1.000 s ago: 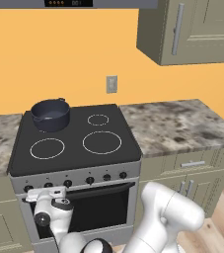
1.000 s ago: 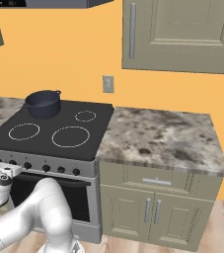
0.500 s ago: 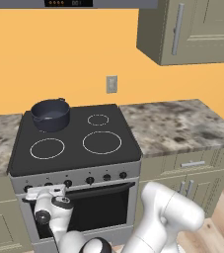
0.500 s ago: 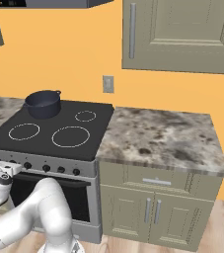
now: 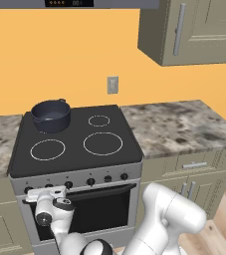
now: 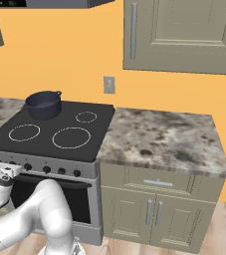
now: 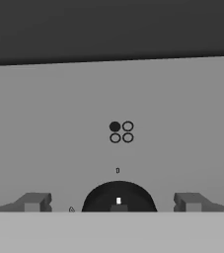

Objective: Retrieve the frozen meat and place it in the pot on a burner. Then turn the burner on.

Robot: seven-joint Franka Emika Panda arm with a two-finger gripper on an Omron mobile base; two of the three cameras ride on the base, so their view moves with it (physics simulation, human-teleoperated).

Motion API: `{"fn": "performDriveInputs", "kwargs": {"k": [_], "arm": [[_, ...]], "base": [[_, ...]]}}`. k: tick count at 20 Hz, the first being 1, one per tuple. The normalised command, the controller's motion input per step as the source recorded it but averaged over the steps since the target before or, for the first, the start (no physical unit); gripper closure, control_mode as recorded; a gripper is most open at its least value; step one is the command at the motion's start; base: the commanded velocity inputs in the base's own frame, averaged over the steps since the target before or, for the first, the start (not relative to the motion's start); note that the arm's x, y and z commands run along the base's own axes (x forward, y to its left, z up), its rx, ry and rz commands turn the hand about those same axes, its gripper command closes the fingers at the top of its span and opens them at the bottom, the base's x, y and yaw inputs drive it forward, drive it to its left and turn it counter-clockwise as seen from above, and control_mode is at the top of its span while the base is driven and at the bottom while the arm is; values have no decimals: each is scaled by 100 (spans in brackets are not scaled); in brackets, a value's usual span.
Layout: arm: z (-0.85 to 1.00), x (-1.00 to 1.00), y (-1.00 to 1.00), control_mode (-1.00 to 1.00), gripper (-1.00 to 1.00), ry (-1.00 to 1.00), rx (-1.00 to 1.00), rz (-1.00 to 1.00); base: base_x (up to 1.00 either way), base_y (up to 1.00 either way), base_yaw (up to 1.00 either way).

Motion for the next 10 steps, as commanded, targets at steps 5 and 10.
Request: {"fn": "performDriveInputs", "kwargs": {"k": [5, 10], "arm": [[-38, 0, 1, -100, -100, 0, 0, 0], [-30, -2, 0, -100, -100, 0, -2, 0]], "base": [[0, 0, 0], [0, 0, 0]]}}
